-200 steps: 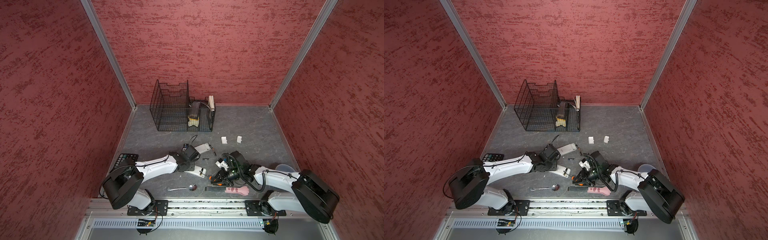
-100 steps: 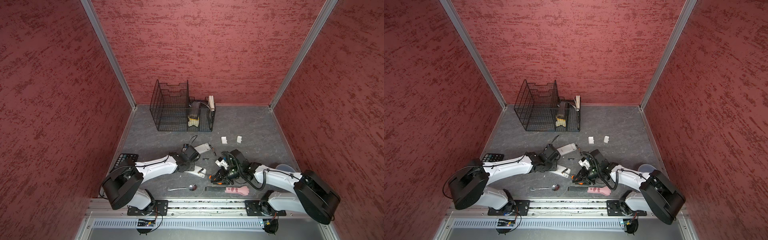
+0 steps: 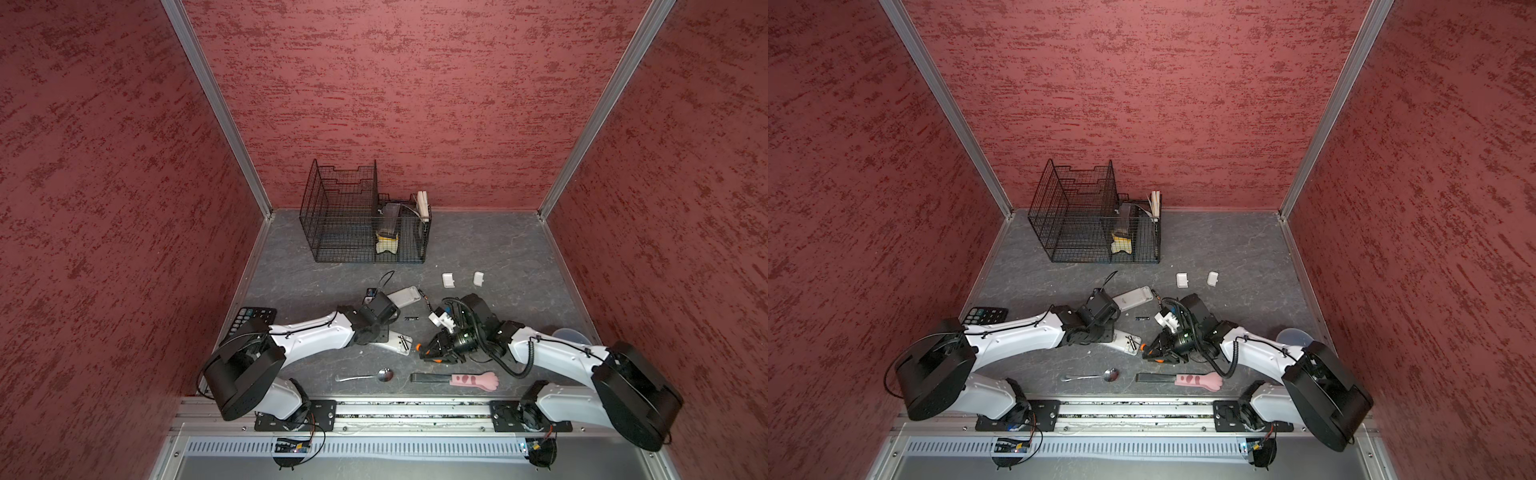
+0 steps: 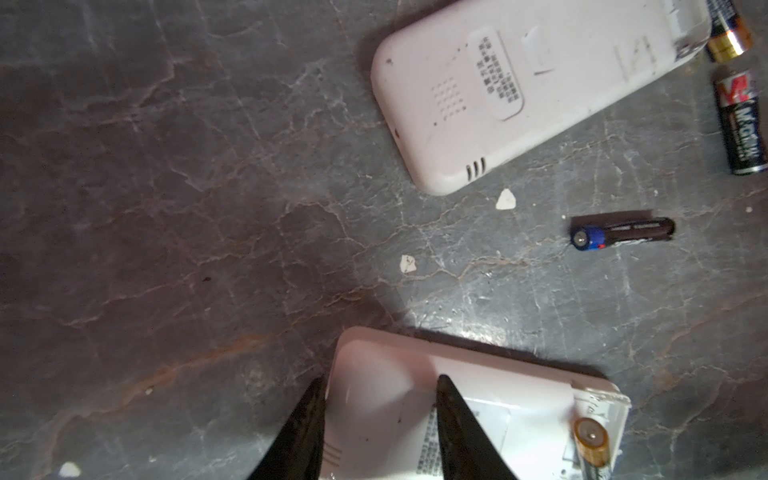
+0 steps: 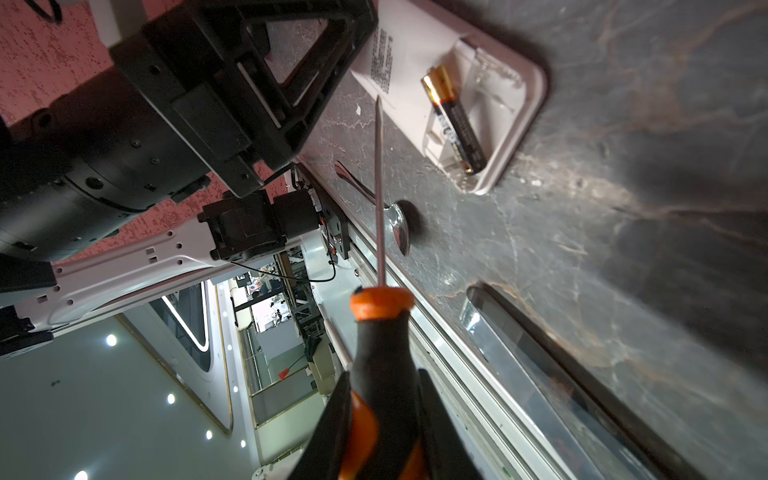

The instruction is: Unload the batteries from the remote control

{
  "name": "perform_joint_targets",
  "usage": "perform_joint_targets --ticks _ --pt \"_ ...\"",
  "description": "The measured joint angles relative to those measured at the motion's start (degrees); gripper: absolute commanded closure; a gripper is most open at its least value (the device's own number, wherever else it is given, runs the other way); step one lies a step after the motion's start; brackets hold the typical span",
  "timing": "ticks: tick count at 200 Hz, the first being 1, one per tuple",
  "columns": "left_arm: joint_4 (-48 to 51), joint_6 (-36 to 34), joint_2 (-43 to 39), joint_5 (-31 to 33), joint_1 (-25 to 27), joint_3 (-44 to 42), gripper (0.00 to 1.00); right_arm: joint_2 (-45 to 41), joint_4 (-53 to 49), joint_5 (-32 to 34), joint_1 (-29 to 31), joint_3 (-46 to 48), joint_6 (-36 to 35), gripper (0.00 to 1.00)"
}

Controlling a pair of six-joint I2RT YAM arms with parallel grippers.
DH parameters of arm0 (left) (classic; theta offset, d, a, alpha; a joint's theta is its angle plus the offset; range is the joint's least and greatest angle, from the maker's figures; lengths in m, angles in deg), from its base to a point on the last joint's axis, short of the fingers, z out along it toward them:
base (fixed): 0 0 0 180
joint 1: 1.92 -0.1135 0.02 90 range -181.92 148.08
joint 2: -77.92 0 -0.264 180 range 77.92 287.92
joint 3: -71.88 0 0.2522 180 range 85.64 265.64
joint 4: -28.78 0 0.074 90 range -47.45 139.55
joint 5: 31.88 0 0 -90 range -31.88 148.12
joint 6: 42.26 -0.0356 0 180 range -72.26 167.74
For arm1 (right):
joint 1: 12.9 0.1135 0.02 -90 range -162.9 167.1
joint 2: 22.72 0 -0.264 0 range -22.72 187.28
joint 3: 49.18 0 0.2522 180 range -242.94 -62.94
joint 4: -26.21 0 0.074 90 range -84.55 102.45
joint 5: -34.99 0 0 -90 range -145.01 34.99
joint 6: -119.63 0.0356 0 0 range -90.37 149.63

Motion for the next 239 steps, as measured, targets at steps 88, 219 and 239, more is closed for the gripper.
perform_joint_targets --ticks 88,219,239 --pt "-0.2 0.2 0.0 0.0 0.0 0.0 0.57 -1.5 -4.7 1.1 0.0 0.0 -2.1 1.00" --pt "-0.4 0.4 0.0 0.0 0.0 -0.2 0.57 1.5 -4.8 2.3 0.0 0.0 -3.0 1.00" --pt "-0.4 0.4 0.0 0.0 0.0 -0.2 0.57 1.4 -5.3 3.1 -0.2 0.0 -3.4 1.00"
